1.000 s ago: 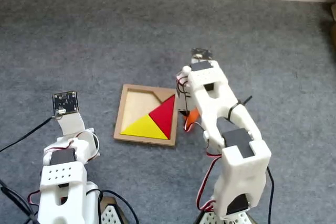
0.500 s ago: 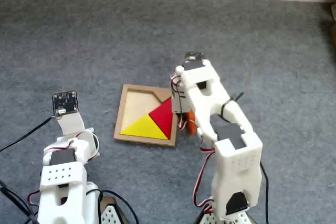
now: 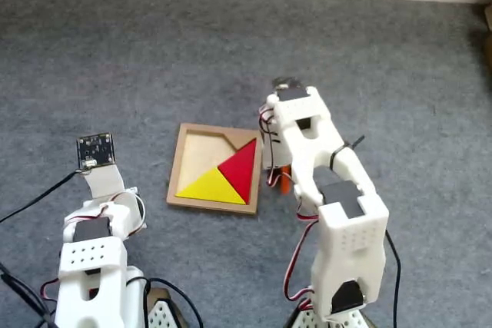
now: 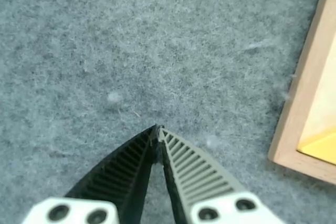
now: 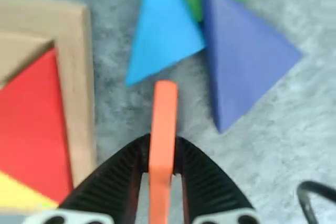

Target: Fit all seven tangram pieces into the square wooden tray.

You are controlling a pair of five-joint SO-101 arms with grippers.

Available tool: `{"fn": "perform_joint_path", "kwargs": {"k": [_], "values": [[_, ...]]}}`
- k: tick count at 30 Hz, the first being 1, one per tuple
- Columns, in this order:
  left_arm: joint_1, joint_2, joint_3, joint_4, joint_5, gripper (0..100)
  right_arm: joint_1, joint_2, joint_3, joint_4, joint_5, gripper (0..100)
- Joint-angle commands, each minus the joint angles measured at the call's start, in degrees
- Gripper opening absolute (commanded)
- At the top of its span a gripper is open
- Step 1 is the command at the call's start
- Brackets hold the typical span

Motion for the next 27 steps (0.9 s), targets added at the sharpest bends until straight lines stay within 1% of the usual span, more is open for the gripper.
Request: {"fn": "perform_joint_path", "kwargs": {"k": [1,3,6,10,14,18,23,25,27], "values": [[-0.8,-0.7,-0.4,-0.9,-0.6,1,-1.5,-10.2,-1.0,1.5,2.2,0.5],[-1.2,-0.7,-0.7,-0.9,-0.6,1,-3.4,-13.6,-0.9,1.1,5.5,0.5],[-4.5,-0.8,-1.6,-0.9,-0.5,1,-6.9,-15.0,-1.2,1.1,7.5,0.5],[-8.9,-0.8,-2.6,-0.9,-0.5,1,-11.7,-13.8,-1.7,1.0,7.7,0.5],[-9.5,-0.8,-2.6,-0.9,-0.5,1,-14.8,-9.3,-9.0,1.5,11.8,0.5],[-9.5,-0.8,-2.6,-1.5,-0.5,1,-16.0,-2.2,-17.9,1.8,11.7,0.5],[-9.5,-0.8,-2.1,-3.2,-0.5,1,-16.7,6.5,-28.5,6.5,11.6,1.2],[-9.5,-0.8,-2.1,-3.2,-0.5,1,-16.7,9.3,-31.8,8.3,11.5,5.0],[-9.4,-0.8,-2.1,-3.2,-0.5,1,-17.2,11.4,-34.8,10.2,9.0,9.5]]}}
